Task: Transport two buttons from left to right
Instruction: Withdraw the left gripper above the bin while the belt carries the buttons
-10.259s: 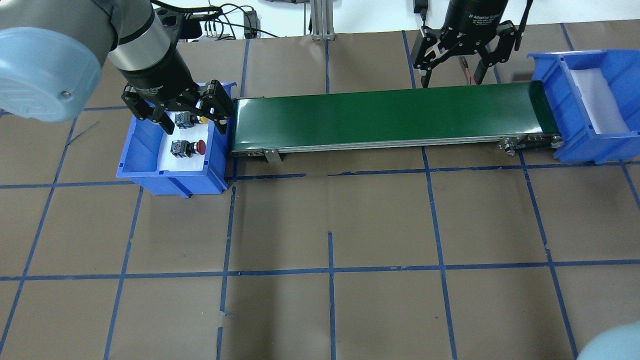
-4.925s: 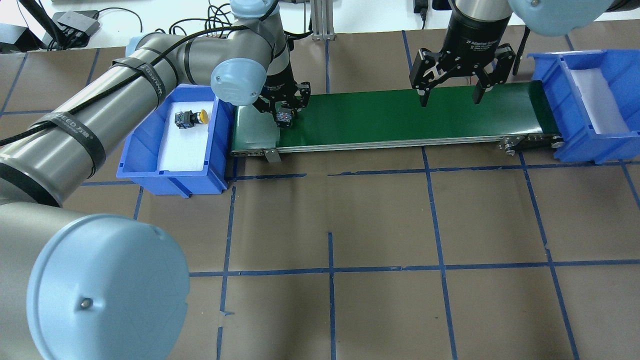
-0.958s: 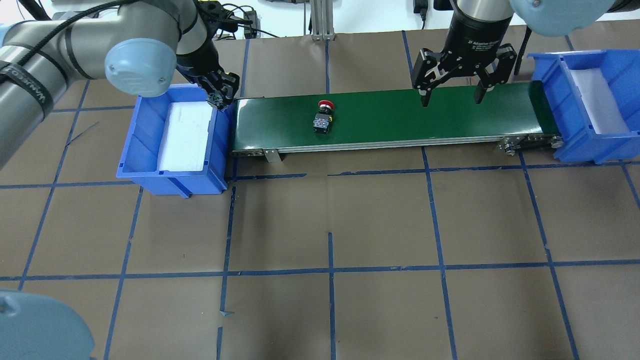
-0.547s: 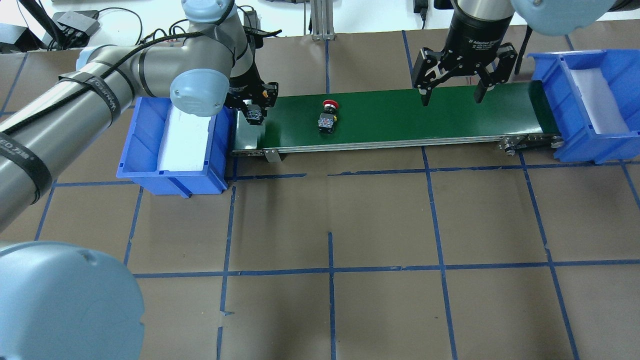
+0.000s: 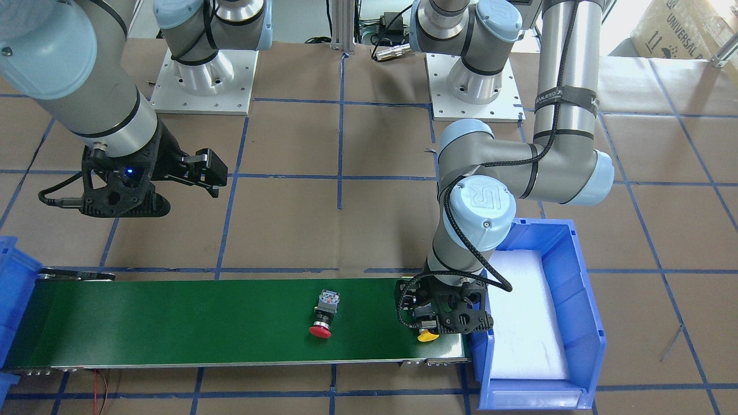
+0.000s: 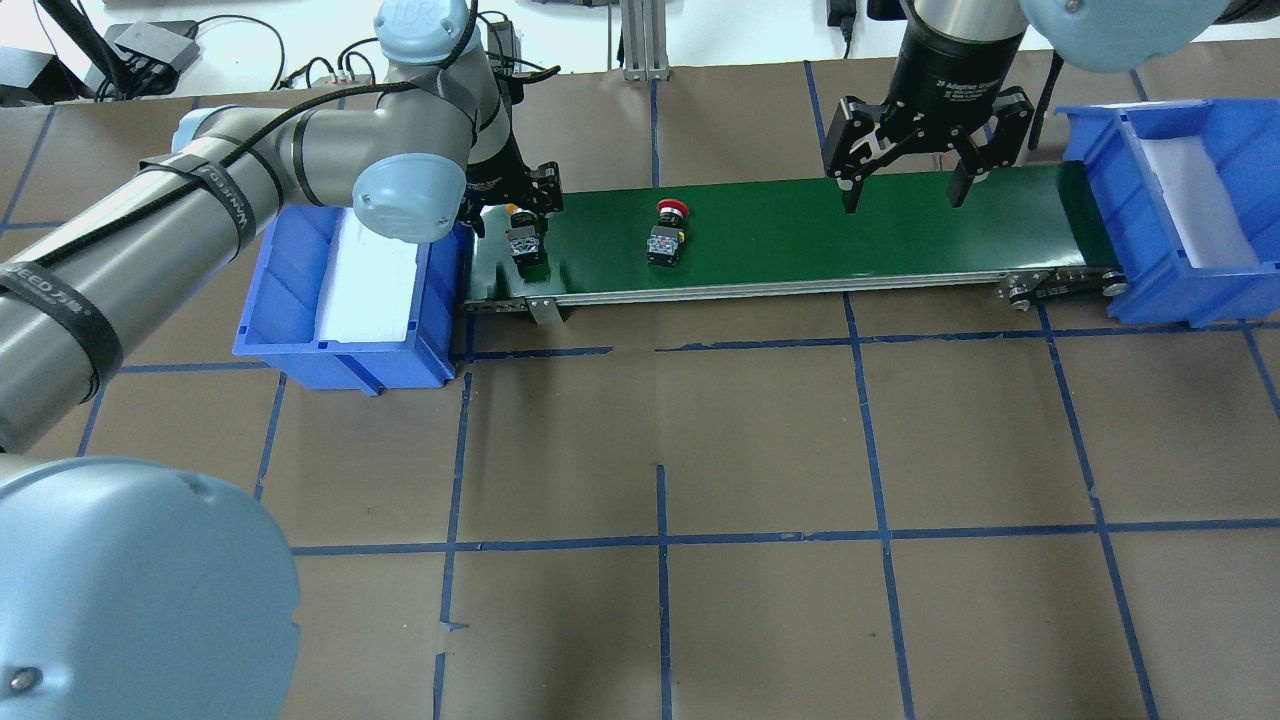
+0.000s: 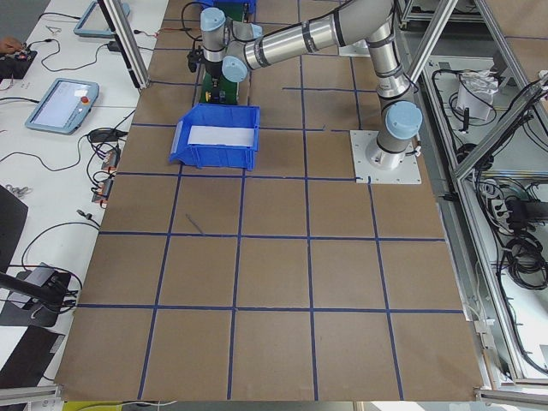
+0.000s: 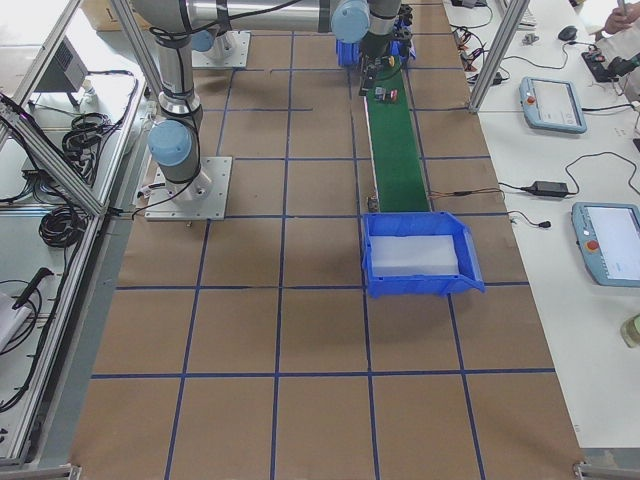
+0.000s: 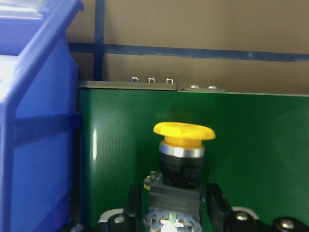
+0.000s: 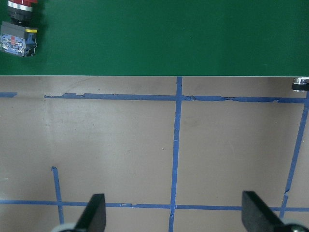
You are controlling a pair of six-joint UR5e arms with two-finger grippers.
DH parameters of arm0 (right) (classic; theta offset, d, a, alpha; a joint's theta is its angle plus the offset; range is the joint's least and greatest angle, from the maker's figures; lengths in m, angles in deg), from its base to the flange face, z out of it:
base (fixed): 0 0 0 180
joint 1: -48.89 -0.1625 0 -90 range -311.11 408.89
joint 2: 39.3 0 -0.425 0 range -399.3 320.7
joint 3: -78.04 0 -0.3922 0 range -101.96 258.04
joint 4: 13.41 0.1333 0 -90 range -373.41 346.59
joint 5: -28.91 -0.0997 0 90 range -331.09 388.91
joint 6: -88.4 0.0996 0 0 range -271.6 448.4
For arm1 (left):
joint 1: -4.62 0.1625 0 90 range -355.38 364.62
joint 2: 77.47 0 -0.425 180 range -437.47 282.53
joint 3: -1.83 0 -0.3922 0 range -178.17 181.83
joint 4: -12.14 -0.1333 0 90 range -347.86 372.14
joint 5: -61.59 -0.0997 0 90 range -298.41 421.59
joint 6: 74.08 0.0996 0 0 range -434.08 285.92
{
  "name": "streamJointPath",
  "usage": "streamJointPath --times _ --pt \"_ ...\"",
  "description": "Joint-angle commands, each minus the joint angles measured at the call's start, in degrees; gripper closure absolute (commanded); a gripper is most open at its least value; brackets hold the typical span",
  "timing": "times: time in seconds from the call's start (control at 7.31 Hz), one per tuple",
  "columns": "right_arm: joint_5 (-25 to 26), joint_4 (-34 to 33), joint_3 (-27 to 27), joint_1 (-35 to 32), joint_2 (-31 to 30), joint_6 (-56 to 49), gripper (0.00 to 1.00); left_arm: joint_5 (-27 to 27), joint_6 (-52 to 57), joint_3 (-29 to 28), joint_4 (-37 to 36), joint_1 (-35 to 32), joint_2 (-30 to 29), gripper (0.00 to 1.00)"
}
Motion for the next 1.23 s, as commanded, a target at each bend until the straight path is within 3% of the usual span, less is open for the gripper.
streamJointPath --times 0.0,0.14,0.27,0.55,1.09 --pt "0.1 0.1 0.0 0.0 0.1 0.0 0.00 -0.1 0.3 0.1 11.9 0.4 10.3 0.00" --pt "0.0 0.1 0.0 -0.1 0.0 0.1 0.00 -0.1 0.3 0.0 23.2 0.4 17.0 0.00" --pt "0.1 0.1 0.0 0.0 0.1 -0.1 0.00 -0.1 0.4 0.4 29.9 0.4 21.9 0.00" --pt "0.1 0.1 0.0 0.0 0.0 0.0 0.00 -2.4 5.7 1.4 29.2 1.4 23.2 0.00" --pt "0.2 0.3 0.1 0.0 0.0 0.0 0.00 0.3 6.4 2.1 29.1 3.6 23.5 0.00"
